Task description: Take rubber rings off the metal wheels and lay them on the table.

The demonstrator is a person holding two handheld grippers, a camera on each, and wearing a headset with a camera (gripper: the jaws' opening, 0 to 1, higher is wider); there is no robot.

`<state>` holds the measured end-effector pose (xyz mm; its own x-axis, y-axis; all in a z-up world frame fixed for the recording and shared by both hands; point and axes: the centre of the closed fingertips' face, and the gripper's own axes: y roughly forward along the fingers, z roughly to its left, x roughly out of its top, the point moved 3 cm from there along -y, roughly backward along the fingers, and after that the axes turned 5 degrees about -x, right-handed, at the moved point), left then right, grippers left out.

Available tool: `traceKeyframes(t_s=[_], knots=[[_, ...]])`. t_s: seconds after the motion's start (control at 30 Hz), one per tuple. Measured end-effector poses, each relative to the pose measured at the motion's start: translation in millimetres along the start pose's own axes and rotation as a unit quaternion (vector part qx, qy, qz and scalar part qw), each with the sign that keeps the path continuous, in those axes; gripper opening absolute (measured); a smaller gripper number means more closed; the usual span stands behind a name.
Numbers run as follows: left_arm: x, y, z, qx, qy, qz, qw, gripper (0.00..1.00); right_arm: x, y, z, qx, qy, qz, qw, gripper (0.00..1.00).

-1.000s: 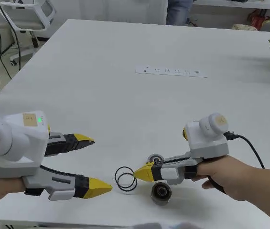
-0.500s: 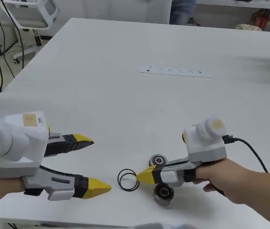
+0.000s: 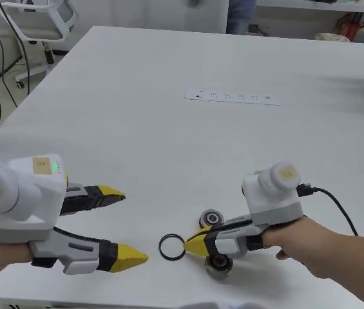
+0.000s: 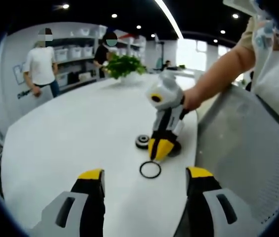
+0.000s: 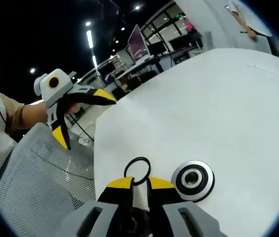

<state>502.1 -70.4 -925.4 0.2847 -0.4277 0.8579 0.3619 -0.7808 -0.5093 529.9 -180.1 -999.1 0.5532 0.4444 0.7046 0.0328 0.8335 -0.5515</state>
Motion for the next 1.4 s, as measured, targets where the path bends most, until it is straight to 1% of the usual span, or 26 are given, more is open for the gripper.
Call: traceKeyframes(t_s=[0.13, 0.2, 0.47, 0.67, 0.83, 1.03, 1.3, 1.4], knots=[[-0.4, 0.0, 0.7, -0.001, 0.000, 0.002, 1.0000, 0.67, 2.8, -3.0, 1.4, 0.000, -0.006, -0.005, 1.0000, 0.13], [-0.2, 0.0, 1.6, -0.001, -0.001, 0.002, 1.0000, 0.67, 5.2, -6.3, 1.8, 0.001, -0.007, -0.010, 0.9999, 0.14], [3.4, 2.6, 4.6, -0.003, -0.004, 0.000, 1.0000, 0.66, 17.9, -21.4, 4.8, 0.002, -0.011, -0.043, 0.9990, 0.18], [8.4, 6.1, 6.4, -0.006, -0.001, 0.001, 1.0000, 0.66, 26.9, -33.2, 4.1, -0.003, -0.017, -0.070, 0.9974, 0.22], [13.5, 11.3, 9.1, -0.009, 0.000, 0.001, 1.0000, 0.66, 32.9, -43.8, -1.7, -0.015, -0.023, -0.091, 0.9955, 0.26], [22.4, 22.2, 11.4, -0.017, 0.008, 0.003, 0.9998, 0.65, 36.1, -55.3, -9.5, -0.031, -0.032, -0.106, 0.9933, 0.29], [33.0, 40.1, 15.5, -0.029, 0.016, 0.005, 0.9994, 0.63, 36.5, -70.4, -23.5, -0.057, -0.044, -0.120, 0.9902, 0.32], [36.0, 47.3, 17.2, -0.034, 0.018, 0.006, 0.9993, 0.63, 34.4, -74.0, -28.5, -0.066, -0.051, -0.119, 0.9894, 0.33]])
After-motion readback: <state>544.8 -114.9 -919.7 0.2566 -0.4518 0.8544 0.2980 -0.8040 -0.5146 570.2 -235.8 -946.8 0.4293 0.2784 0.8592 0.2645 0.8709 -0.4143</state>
